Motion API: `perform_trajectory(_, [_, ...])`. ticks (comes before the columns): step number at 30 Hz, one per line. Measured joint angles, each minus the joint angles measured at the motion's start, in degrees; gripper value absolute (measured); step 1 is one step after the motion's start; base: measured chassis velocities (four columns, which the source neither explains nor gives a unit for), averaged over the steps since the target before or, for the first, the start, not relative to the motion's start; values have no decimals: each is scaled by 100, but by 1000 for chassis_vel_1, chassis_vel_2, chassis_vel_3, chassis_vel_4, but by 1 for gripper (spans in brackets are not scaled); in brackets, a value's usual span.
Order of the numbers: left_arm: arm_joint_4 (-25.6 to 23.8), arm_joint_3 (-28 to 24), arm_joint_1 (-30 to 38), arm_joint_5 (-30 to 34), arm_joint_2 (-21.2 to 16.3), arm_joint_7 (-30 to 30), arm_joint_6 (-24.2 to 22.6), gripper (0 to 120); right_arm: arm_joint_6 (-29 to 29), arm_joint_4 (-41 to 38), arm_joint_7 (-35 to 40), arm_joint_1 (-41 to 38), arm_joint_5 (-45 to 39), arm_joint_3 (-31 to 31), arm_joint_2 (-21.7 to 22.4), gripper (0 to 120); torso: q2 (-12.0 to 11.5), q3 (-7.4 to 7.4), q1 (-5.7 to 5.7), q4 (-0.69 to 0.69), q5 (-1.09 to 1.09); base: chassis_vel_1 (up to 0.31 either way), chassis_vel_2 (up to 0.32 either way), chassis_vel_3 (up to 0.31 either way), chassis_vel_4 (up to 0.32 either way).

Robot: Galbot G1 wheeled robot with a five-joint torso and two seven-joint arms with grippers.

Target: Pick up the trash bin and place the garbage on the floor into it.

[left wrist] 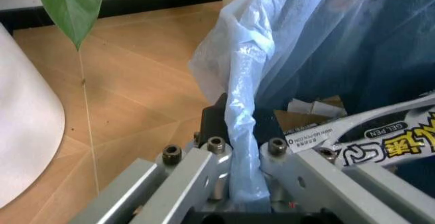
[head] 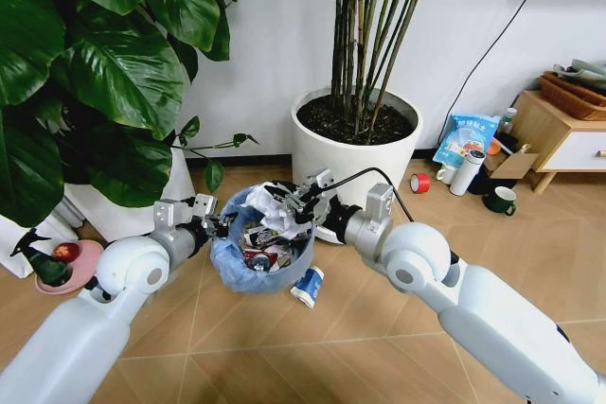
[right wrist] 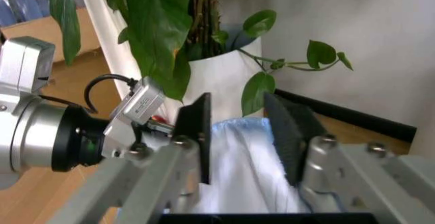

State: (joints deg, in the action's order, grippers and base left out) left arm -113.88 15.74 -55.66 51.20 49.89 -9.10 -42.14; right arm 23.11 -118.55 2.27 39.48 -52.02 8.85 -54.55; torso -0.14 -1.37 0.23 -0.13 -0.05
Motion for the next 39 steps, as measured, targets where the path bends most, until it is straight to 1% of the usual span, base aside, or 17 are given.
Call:
perform_trajectory(1, [0, 8, -12, -3, 0, 3, 0, 0, -2, 5, 2, -13, 2, 3, -5, 38, 0, 0, 0, 0, 0, 0, 0, 0, 0])
perform_trajectory(2, [0, 8, -12, -3, 0, 3, 0, 0, -2, 5, 2, -13, 2, 3, -5, 38, 0, 0, 0, 0, 0, 0, 0, 0, 0])
perform_trajectory(5, [-14, 33, -48, -11, 2, 19, 0, 0, -9, 8, 9, -67, 3, 13, -18, 52, 0, 0, 0, 1, 0, 0, 0, 0, 0])
perform_trajectory(6, [-14, 33, -48, -11, 2, 19, 0, 0, -9, 8, 9, -67, 3, 13, -18, 52, 0, 0, 0, 1, 0, 0, 0, 0, 0])
perform_trajectory(7, [-20, 38, -51, -11, 2, 23, 0, 0, -12, 11, 11, -79, 4, 13, -19, 56, 0, 0, 0, 1, 0, 0, 0, 0, 0])
perform_trajectory(11, [-39, 119, -99, -23, 7, 34, 0, 0, -19, 29, 79, -123, 3, -111, -42, 73, 0, 0, 0, 0, 0, 0, 0, 0, 0])
perform_trajectory(12, [-39, 119, -99, -23, 7, 34, 0, 0, -19, 29, 79, -123, 3, -111, -42, 73, 0, 0, 0, 0, 0, 0, 0, 0, 0])
perform_trajectory(13, [-53, 193, -164, -43, -1, 47, 0, 0, -25, 36, 154, -132, -7, -226, -32, 81, 0, 0, 0, 0, 0, 0, 0, 0, 0])
perform_trajectory(15, [-54, 405, -285, -104, -16, 114, 0, 0, -54, 67, 348, -56, -27, -463, 69, 90, 0, 1, 0, 1, -1, 0, 0, 0, 0])
perform_trajectory(16, [-54, 405, -285, -104, -16, 114, 0, 0, -54, 67, 348, -56, -27, -463, 69, 90, 0, 1, 0, 1, -1, 0, 0, 0, 0])
perform_trajectory(17, [-52, 503, -332, -115, -17, 132, 0, 0, -77, 107, 478, 32, -29, -557, 127, 95, 0, 0, 0, 1, 0, 0, 0, 0, 0])
perform_trajectory(18, [-46, 564, -361, -120, -18, 140, 0, 0, -95, 143, 550, 108, -28, -616, 164, 97, 0, 0, 0, 1, 0, 0, 0, 0, 0])
perform_trajectory(19, [-46, 564, -361, -120, -18, 140, 0, 0, -95, 143, 550, 108, -28, -616, 164, 97, 0, 0, 0, 1, 0, 0, 0, 0, 0])
perform_trajectory(26, [-29, 958, -452, -93, -73, 187, 0, 0, -240, 791, 684, 1126, 366, -957, 265, 100, 0, 1, 0, -1, 1, 0, 0, 0, 0])
perform_trajectory(28, [-30, 989, -453, -87, -75, 191, 0, 0, -247, 840, 685, 1191, 390, -957, 261, 100, 0, 1, 0, -1, 1, 0, 0, 0, 0])
perform_trajectory(31, [-79, 1145, -526, -74, -130, 204, 0, 0, -279, 1226, 695, 1448, 575, -831, 132, 100, 0, 0, 0, -1, 0, 0, 0, 0, 0])
perform_trajectory(39, [-170, 1293, -611, -10, -275, 210, 0, 0, -287, 2075, 618, 1477, 1061, -467, -303, 100, 0, 1, 0, 1, -1, 0, 0, 0, 0])
